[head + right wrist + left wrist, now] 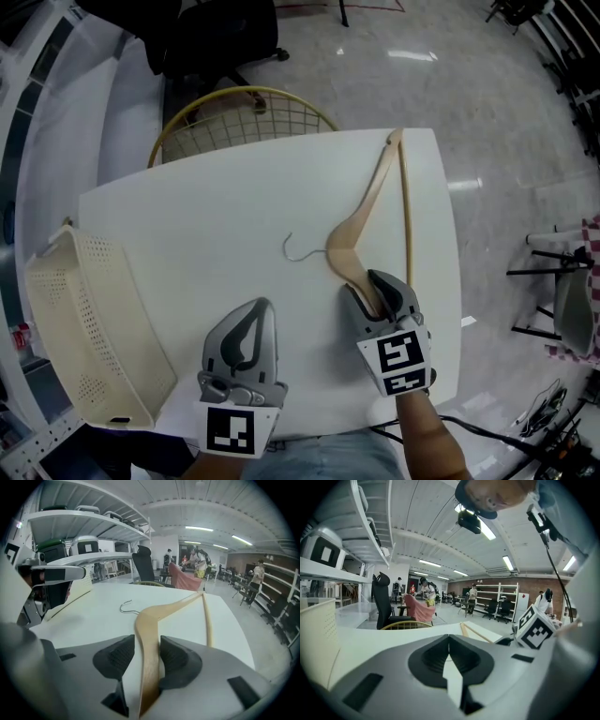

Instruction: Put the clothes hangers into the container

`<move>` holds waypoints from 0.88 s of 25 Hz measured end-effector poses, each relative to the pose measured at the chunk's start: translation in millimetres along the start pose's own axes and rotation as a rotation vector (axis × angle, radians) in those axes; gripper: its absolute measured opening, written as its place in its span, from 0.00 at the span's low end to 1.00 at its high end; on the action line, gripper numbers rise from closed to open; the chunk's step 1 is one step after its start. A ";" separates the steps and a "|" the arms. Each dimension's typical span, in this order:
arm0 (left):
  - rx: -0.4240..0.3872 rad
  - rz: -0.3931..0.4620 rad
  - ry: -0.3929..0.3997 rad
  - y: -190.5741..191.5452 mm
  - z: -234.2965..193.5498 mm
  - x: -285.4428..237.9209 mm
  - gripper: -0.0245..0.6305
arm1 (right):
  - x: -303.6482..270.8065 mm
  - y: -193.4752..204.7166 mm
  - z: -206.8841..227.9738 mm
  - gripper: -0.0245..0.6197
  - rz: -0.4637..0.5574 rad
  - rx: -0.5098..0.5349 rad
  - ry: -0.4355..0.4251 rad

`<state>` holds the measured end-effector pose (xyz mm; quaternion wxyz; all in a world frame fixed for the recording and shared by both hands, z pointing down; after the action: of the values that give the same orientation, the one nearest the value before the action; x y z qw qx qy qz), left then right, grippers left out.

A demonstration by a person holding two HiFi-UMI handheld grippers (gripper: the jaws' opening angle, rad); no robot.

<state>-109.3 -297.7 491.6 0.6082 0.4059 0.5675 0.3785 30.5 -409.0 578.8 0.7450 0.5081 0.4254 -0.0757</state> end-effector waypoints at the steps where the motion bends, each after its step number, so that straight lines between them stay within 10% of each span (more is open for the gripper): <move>1: 0.001 0.002 -0.001 -0.4 -0.2 0.5 0.06 | 0.0 -0.4 1.0 0.31 -0.004 -0.004 -0.006; 22: -0.065 0.103 -0.116 -40.2 -0.1 66.1 0.06 | 79.1 -63.1 -14.3 0.21 0.247 -0.070 -0.034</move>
<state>-104.9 -252.3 429.1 0.6326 0.4358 0.4972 0.4033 37.6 -401.7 477.1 0.7731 0.5290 0.3492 0.0231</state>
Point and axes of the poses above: the fingertips, and each gripper's own axes: x backward along the fingers, z to its right, y out of its underside, the point moved 5 cm from there along x, backward along the fingers, and after that the axes turned 8 degrees about -x, right-handed, at the moved point
